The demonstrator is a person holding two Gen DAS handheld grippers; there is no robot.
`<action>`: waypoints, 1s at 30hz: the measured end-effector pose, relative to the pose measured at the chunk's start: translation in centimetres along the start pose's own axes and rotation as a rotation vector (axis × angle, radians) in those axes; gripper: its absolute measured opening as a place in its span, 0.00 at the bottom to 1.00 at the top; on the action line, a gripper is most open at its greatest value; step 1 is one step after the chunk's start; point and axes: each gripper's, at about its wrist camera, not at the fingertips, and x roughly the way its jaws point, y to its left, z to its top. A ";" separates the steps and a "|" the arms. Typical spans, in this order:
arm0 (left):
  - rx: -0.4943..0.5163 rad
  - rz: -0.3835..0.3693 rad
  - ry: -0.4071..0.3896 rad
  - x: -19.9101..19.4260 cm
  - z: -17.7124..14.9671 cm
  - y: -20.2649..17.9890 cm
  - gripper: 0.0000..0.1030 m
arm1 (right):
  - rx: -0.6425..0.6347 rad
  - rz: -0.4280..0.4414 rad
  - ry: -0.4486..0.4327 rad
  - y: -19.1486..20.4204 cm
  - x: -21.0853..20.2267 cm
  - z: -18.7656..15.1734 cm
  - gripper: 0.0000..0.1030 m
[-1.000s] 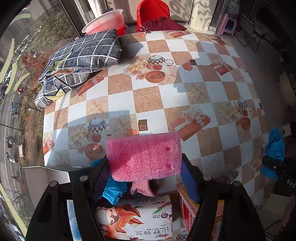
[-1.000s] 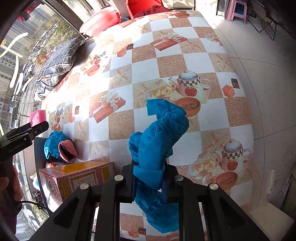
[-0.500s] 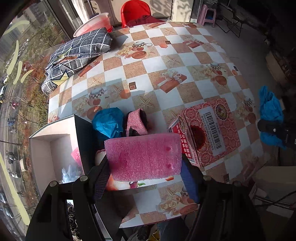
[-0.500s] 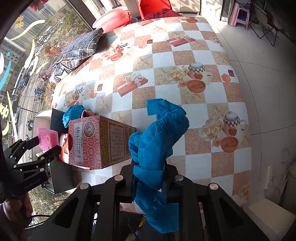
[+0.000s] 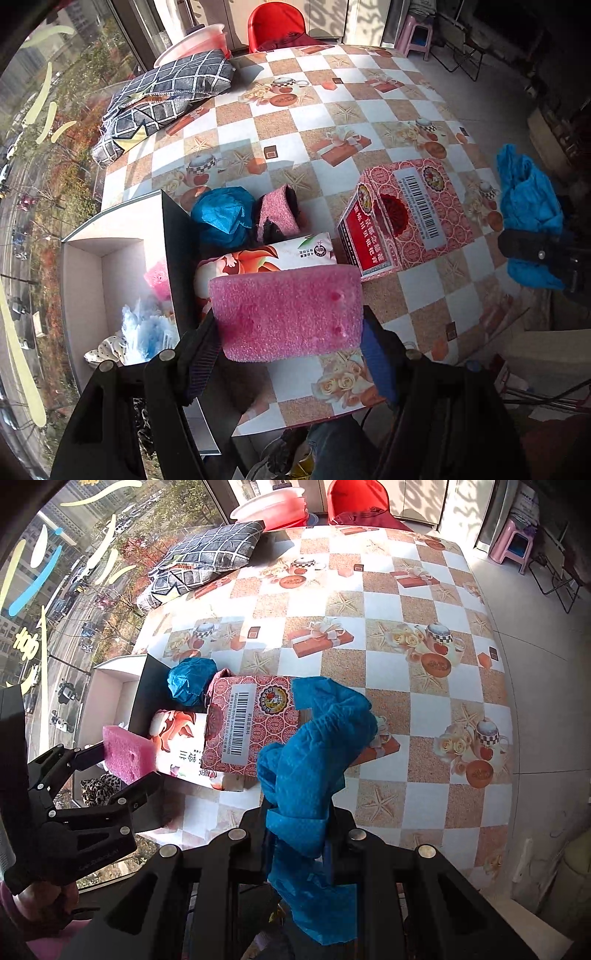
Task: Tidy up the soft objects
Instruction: 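Lift the blue cloth and pink sponge and carry both over the white box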
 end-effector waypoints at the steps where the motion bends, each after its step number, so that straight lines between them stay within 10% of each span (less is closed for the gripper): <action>1: -0.005 -0.002 -0.002 -0.1 -0.2 0.2 0.72 | -0.009 0.000 0.001 0.4 0.0 0.0 0.21; 30: -0.222 0.038 -0.043 -1.9 -4.4 7.2 0.72 | -0.249 0.021 0.042 9.6 1.9 1.1 0.21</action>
